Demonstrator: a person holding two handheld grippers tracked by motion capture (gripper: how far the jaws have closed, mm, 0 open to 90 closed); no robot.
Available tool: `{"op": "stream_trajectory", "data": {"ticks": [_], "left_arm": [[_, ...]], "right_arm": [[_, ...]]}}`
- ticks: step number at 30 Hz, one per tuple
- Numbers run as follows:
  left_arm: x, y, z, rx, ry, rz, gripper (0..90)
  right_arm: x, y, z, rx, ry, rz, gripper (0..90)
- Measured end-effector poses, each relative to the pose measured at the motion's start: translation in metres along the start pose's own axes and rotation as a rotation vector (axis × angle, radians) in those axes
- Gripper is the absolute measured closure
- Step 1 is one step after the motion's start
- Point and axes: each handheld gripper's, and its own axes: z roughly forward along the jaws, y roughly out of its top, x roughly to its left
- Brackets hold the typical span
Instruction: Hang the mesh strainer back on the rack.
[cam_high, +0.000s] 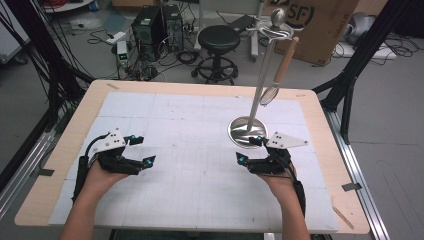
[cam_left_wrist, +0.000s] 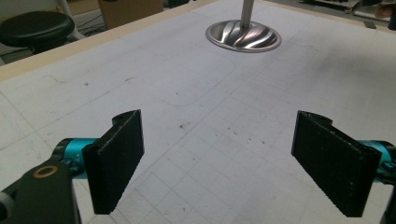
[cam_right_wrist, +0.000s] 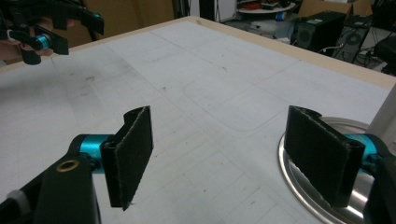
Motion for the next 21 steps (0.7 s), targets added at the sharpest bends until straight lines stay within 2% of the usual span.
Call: {"op": "stream_trajectory", "data": {"ticks": [9,21], "left_arm": [[0.0004,-0.0014,0.0001,0.002,-0.001,-0.002,17.6],[0.0007,-0.003,-0.0019,0.002,0.006,-0.005,17.6]], "right_arm": [[0.0013,-0.0017,0.0047,0.029,0.008,-0.003,21.1],[0.0012,-0.0026,0.0094,0.041,0.017,-0.002,21.1]]}}
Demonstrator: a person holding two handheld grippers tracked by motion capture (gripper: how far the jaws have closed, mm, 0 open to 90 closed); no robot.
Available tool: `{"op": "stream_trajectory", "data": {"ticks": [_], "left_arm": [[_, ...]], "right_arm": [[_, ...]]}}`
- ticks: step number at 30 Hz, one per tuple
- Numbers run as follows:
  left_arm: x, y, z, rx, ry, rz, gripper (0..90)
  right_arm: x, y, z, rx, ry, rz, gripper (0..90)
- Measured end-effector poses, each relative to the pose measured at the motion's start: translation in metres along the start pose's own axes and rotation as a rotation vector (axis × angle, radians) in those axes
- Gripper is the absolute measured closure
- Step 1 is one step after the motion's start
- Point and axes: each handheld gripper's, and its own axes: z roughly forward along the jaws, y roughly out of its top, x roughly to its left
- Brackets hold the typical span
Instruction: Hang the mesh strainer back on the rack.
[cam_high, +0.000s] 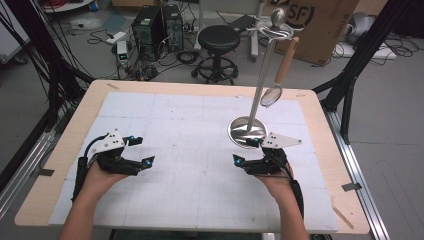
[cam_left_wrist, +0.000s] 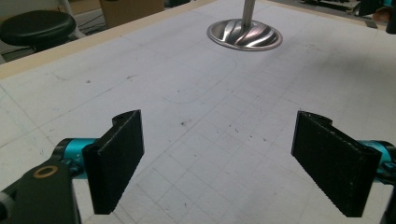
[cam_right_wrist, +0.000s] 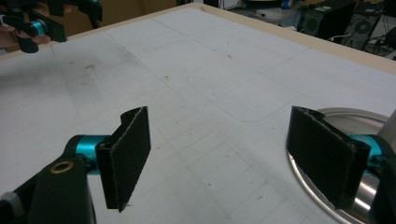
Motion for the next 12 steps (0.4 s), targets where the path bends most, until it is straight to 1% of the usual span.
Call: {"op": "stream_trajectory", "data": {"ticks": [8,12], "left_arm": [[0.0,-0.0004,0.0012,0.007,-0.001,0.004,17.6],[0.0,-0.0005,0.0013,0.008,-0.001,0.003,17.6]], "right_arm": [[-0.0004,0.0001,-0.001,-0.004,-0.003,0.004,21.1],[-0.0001,0.0001,-0.0007,-0.004,-0.004,-0.001,21.1]]}}
